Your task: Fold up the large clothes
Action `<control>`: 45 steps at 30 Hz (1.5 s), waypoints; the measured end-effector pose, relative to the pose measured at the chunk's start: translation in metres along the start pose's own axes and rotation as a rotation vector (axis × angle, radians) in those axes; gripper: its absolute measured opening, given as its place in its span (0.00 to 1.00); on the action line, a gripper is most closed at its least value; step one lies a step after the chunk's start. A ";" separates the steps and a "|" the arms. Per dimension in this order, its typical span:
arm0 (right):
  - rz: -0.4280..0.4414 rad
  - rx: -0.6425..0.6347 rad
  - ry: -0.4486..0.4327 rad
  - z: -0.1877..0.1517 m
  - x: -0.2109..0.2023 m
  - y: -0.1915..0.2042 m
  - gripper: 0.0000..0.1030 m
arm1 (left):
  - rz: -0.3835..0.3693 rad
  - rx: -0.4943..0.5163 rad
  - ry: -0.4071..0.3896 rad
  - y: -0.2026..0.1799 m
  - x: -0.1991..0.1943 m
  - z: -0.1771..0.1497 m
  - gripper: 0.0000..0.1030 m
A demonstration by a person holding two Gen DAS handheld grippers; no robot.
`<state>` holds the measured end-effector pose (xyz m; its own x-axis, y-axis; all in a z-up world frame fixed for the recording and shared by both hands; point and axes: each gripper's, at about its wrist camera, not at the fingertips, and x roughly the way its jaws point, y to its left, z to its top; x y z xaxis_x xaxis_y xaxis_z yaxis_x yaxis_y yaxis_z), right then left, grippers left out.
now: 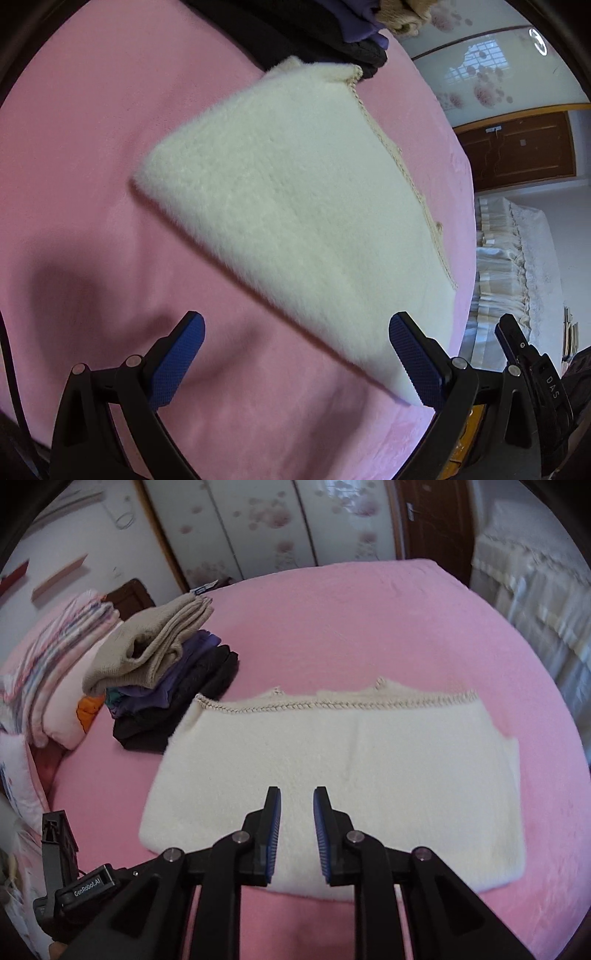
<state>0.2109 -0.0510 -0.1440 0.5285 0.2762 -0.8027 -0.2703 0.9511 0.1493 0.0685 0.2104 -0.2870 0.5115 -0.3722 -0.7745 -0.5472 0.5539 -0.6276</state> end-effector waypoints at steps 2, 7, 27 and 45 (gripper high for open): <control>-0.035 -0.044 0.004 0.001 0.011 0.009 0.17 | -0.013 -0.020 -0.005 0.011 0.012 0.005 0.97; -0.035 -0.054 0.005 -0.007 0.037 0.015 0.17 | -0.096 -0.096 -0.007 0.036 0.043 0.015 0.97; -0.056 0.025 0.104 -0.026 0.094 -0.003 0.17 | -0.110 -0.020 -0.078 0.000 0.085 0.063 0.91; -0.015 0.000 0.096 -0.025 0.100 0.001 0.17 | -0.057 0.019 -0.033 -0.004 0.101 0.069 0.85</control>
<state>0.2433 -0.0260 -0.2389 0.4533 0.2473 -0.8563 -0.2627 0.9551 0.1368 0.1682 0.2222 -0.3576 0.5634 -0.3787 -0.7343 -0.5040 0.5467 -0.6687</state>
